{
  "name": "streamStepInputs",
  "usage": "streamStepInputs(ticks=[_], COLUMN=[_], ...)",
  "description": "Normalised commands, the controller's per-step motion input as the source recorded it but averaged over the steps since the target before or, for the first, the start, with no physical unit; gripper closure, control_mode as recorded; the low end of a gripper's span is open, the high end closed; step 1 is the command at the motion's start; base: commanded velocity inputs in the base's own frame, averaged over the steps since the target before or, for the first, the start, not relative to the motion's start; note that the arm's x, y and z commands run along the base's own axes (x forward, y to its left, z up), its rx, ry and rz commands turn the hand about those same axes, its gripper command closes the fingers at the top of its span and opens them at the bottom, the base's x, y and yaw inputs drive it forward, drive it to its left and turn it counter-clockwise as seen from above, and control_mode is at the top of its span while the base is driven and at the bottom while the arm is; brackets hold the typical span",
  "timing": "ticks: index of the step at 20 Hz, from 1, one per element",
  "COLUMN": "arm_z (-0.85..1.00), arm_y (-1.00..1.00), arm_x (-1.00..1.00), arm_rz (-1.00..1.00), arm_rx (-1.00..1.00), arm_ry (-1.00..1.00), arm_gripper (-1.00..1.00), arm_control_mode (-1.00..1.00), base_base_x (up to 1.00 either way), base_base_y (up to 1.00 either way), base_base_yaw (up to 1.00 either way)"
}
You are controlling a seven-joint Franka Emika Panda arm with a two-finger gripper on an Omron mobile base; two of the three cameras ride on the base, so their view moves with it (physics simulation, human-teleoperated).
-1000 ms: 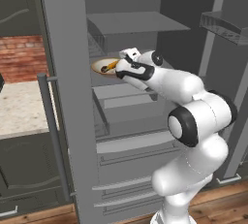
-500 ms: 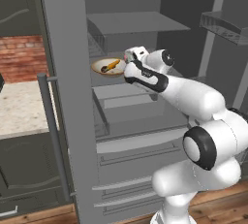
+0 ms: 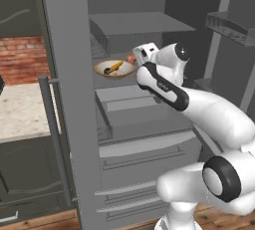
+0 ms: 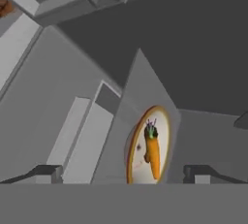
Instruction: Pick the chicken drumstick and carrot from their plates and place them in the bowl. Then put the bowl in the fridge.
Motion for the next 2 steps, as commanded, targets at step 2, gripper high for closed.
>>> streamStepInputs(ticks=[2], arm_z=[0.37], arm_y=[-0.01], arm_x=[-0.62], arm_rz=[-0.07], arm_rx=[0.00], arm_ry=[0.10], arm_gripper=[-1.00], arm_control_mode=[-1.00], base_base_x=[0.00], base_base_y=[0.00], base_base_yaw=[0.00])
